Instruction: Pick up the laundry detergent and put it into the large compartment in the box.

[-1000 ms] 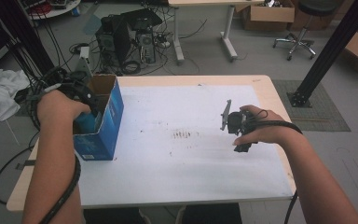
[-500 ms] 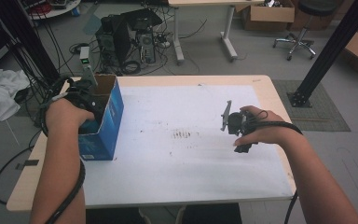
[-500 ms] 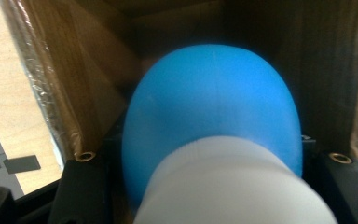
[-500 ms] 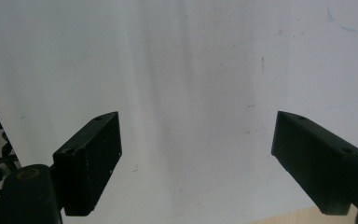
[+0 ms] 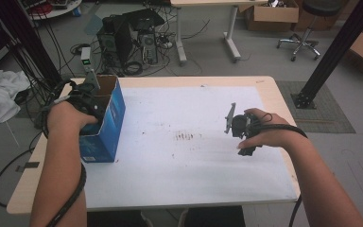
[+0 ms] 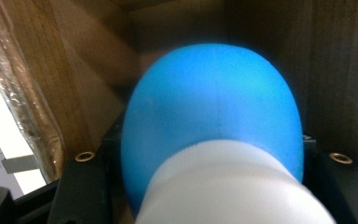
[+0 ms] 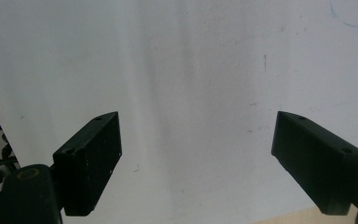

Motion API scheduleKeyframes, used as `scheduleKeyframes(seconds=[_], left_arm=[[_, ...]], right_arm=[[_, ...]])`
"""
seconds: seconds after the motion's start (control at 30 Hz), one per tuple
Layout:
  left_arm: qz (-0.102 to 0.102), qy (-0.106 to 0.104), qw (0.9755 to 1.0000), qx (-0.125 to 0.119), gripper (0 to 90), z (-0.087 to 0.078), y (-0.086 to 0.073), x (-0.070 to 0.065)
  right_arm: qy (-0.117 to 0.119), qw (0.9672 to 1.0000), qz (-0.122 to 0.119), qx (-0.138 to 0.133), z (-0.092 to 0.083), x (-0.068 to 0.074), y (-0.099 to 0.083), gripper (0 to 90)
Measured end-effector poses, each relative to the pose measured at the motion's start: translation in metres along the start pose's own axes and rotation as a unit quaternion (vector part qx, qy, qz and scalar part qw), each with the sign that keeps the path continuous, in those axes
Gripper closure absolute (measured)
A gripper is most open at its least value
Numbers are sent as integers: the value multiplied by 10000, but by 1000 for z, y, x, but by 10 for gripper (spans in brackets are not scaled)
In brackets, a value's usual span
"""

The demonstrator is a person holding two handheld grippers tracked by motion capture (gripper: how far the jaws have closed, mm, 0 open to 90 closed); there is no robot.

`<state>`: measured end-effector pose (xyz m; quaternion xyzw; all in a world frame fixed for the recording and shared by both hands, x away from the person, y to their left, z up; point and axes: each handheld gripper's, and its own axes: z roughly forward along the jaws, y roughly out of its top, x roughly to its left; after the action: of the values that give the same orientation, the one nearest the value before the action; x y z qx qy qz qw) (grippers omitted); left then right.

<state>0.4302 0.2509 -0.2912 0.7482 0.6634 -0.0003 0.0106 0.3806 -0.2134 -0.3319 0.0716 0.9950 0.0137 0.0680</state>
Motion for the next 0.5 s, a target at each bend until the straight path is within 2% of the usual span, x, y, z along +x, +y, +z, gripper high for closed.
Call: scheduleKeyframes(seconds=[0.3, 0.5], left_arm=[[9, -67, 10000, -40, 386, 0, -1, 1], [-17, -6, 10000, -52, 324, -1, 0, -1]], right_arm=[[-26, 10000, 44, -16, -3, 0, -4, 160], [-25, 10000, 22, 16, -1, 1, -3, 160]])
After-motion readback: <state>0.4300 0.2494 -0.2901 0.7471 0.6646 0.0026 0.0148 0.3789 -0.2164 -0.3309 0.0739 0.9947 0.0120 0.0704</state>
